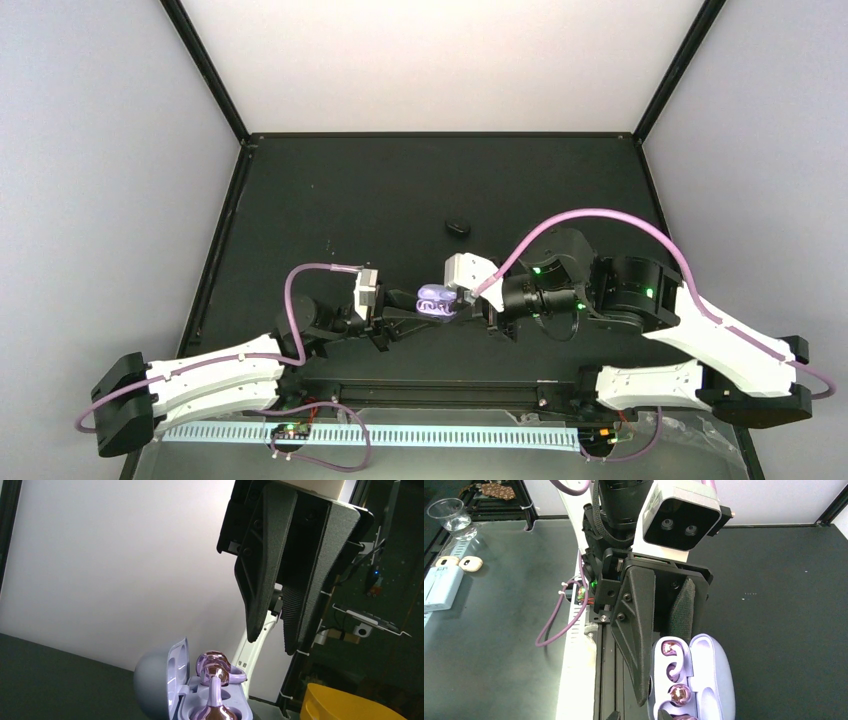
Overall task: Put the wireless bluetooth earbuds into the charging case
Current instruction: Adjust the earbud with the charging case.
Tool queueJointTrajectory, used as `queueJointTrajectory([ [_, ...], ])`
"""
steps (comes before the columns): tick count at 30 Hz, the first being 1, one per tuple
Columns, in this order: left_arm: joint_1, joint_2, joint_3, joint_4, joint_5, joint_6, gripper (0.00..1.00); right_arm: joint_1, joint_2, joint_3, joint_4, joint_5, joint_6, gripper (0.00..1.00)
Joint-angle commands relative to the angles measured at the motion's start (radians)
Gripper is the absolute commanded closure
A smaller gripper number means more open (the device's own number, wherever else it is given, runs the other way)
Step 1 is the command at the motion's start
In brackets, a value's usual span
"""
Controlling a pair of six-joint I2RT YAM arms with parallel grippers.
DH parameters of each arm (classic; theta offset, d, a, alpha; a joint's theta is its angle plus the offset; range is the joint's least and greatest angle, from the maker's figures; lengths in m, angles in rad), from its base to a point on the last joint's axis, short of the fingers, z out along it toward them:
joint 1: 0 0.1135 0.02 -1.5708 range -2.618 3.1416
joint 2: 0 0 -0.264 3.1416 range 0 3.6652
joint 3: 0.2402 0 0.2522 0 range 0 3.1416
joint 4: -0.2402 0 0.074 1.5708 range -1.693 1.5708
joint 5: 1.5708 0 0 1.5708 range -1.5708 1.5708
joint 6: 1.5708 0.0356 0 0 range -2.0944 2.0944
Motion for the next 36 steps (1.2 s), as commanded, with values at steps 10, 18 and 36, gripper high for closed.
queueJointTrajectory([
  [10, -0.01, -0.022, 0.045, -0.034, 0.016, 0.008, 0.99, 0.028, -0.061, -0.056, 0.112, 0.256, -0.046, 0.33],
  [18, -0.01, -0.028, 0.049, -0.04, 0.025, 0.007, 0.99, 0.027, -0.062, -0.074, 0.11, 0.263, -0.089, 0.01],
  [36, -0.01, -0.003, 0.052, 0.069, 0.054, -0.04, 0.98, 0.046, -0.037, -0.087, 0.088, 0.32, -0.084, 0.0],
])
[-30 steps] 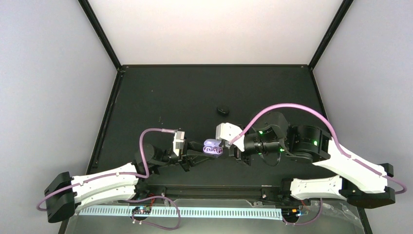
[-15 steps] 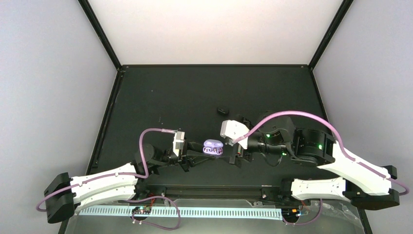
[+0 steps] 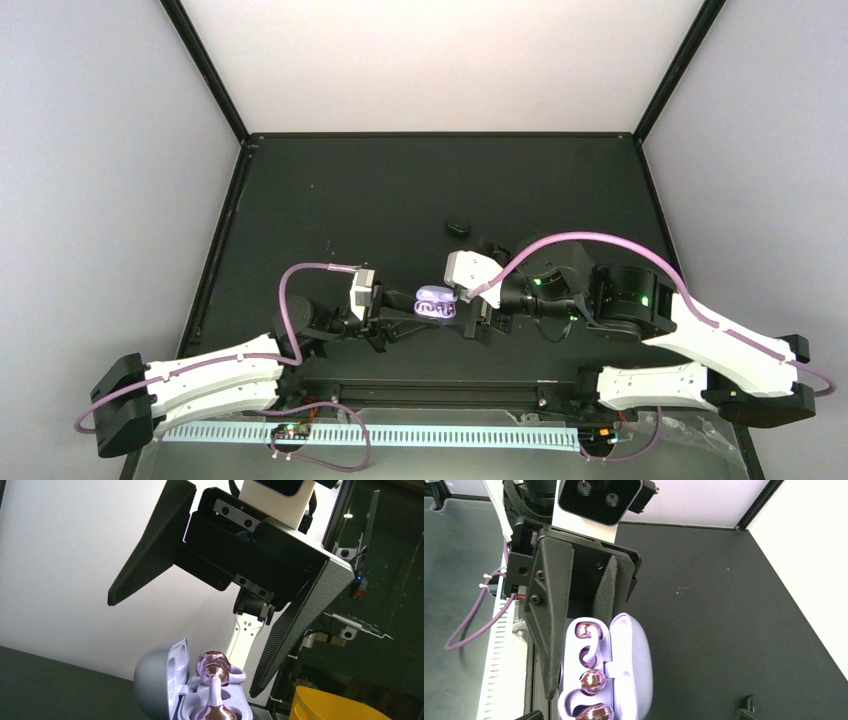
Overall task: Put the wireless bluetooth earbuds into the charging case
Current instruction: Adjust the earbud with the charging case.
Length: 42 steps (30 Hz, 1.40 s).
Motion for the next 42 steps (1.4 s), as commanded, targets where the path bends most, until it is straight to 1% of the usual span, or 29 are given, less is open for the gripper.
queueJointTrajectory([
  [1, -0.009, 0.005, 0.047, 0.051, 0.029, -0.016, 0.98, 0.008, 0.005, 0.004, 0.002, 0.062, 0.002, 0.0],
  [10, -0.01, 0.004, 0.047, 0.044, 0.04, -0.012, 0.99, 0.008, 0.007, 0.013, 0.01, 0.097, 0.007, 0.0],
  [42, -0.01, 0.006, 0.036, 0.041, 0.039, -0.011, 0.99, 0.008, -0.003, 0.039, 0.03, 0.106, 0.012, 0.0],
])
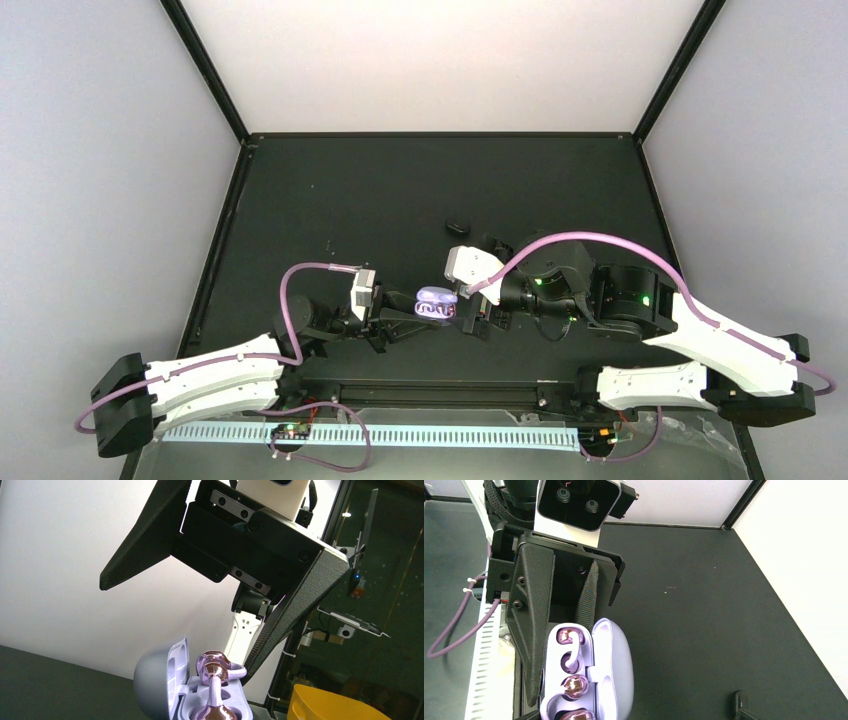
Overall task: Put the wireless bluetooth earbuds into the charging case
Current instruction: Adjust the earbud with the charging case.
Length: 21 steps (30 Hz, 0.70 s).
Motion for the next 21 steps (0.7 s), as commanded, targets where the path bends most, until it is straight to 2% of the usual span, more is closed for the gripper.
queueJointTrajectory([
  [1, -0.01, 0.001, 0.036, 0.041, 0.025, -0.005, 0.98, 0.003, -0.009, 0.026, 0.028, 0.046, 0.005, 0.0],
  [21, -0.01, 0.004, 0.036, 0.045, 0.028, -0.005, 0.99, 0.004, -0.007, 0.028, 0.028, 0.076, 0.006, 0.0],
])
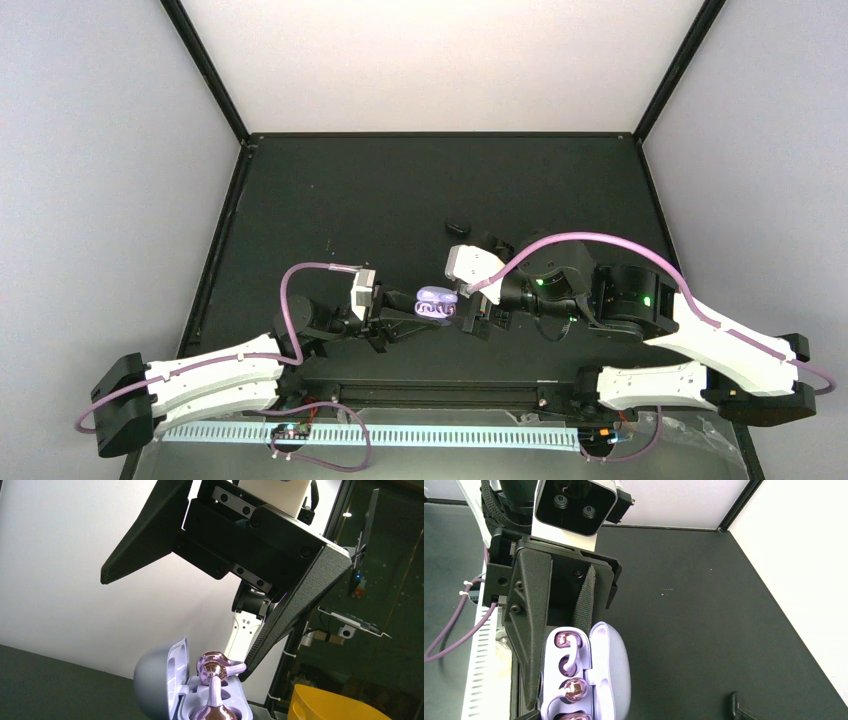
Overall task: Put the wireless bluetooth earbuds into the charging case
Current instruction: Adjust the earbud with the charging case.
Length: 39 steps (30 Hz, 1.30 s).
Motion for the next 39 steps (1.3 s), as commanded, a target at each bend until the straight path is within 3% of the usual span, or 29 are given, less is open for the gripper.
queueJointTrajectory([
  [1, -0.01, 0.005, 0.036, 0.046, 0.03, -0.004, 0.98, 0.003, -0.007, 0.024, 0.022, 0.063, 0.005, 0.0],
  [39, -0.01, 0.007, 0.031, 0.049, 0.025, 0.002, 0.99, 0.003, -0.009, 0.035, 0.035, 0.058, 0.013, 0.0],
])
